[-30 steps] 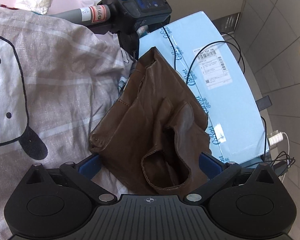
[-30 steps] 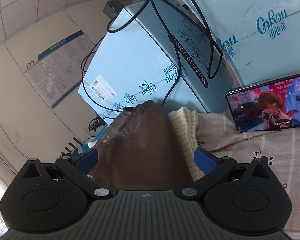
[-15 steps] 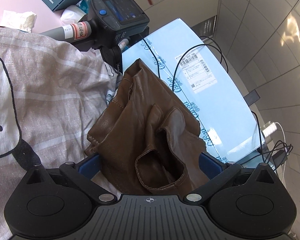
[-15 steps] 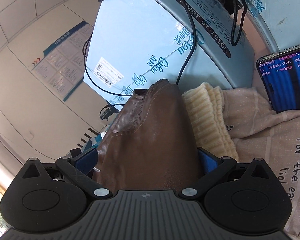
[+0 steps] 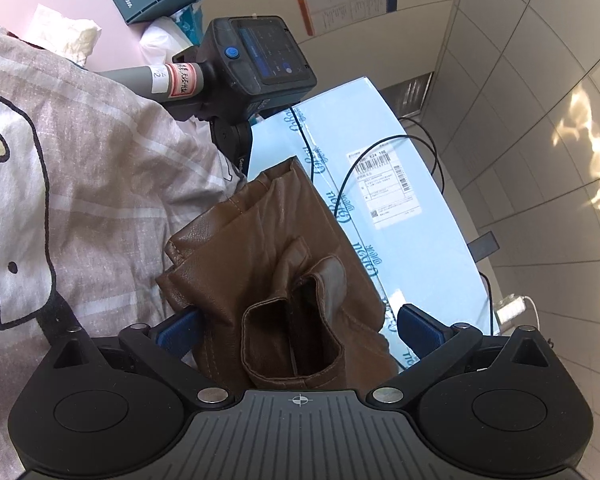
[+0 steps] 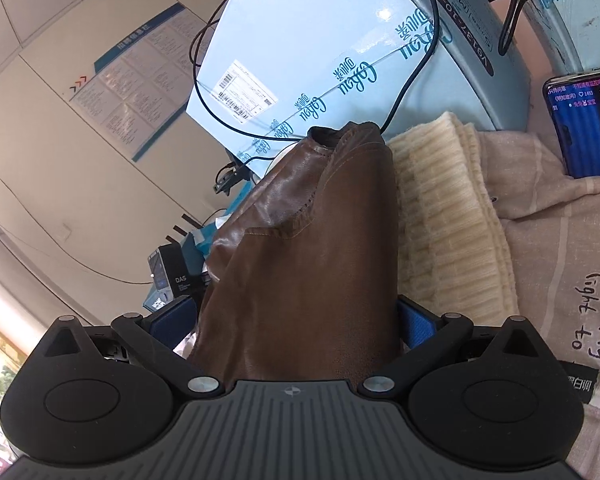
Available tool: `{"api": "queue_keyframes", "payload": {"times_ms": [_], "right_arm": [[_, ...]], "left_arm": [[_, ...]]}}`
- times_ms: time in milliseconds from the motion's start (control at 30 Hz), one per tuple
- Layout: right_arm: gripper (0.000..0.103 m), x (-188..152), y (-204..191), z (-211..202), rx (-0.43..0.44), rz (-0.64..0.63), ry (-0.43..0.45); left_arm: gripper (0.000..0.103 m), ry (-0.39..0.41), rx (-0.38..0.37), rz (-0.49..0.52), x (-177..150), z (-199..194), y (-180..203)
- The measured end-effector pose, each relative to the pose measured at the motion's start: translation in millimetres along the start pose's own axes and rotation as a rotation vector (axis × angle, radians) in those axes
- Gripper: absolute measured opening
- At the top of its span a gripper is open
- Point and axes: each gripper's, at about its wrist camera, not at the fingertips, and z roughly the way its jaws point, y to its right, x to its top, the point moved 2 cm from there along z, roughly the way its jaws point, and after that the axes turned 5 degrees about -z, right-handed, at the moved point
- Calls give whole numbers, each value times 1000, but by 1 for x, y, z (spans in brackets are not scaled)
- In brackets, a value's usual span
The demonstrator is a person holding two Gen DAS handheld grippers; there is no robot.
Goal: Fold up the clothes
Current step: 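Lower both grippers onto the crumpled brown jacket, then grasp the brown jacket with the right gripper while the left gripper grasps it too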
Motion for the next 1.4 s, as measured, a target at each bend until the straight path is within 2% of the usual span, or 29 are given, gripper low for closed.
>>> {"api": "queue_keyframes", "payload": {"times_ms": [267,300,367,433,500,533,633,733,800,967,1100,1200,1267,1400], "right_arm": [[103,18,14,36,-63,-35,32],[99,21,17,41,-68,-14,37],[87,22,18,47,-74,21,43],[56,18,13,49,-134,-8,46],[37,13,7,47,-193,-79,50],[28,11,3,43,-195,-101,59],[16,3,-13,27,-144,-132,76],[14,-9,-32,11,-74,-126,71],[13,-17,-45,2,-17,-110,67],[13,-32,-68,-16,108,-40,62],[13,-41,-77,-43,200,-1,55],[13,-46,-78,-71,243,25,46],[13,-52,-77,-93,248,22,39],[13,-67,-63,-139,222,27,39]], "left_arm": [[103,-10,14,8,0,4,0],[103,-14,21,22,-1,6,1],[103,-18,33,43,-2,8,1],[103,-17,42,58,-3,10,2],[103,-17,55,86,-5,12,3],[103,-15,65,105,-7,13,5],[102,6,109,176,-11,14,10],[96,38,176,244,-14,14,13],[88,59,203,254,-12,12,12],[71,101,196,229,-5,-5,9],[59,159,139,289,-14,-40,23],[58,184,101,352,-34,-69,35],[58,166,73,385,-51,-83,40],[58,68,7,471,-91,-94,55]]}}
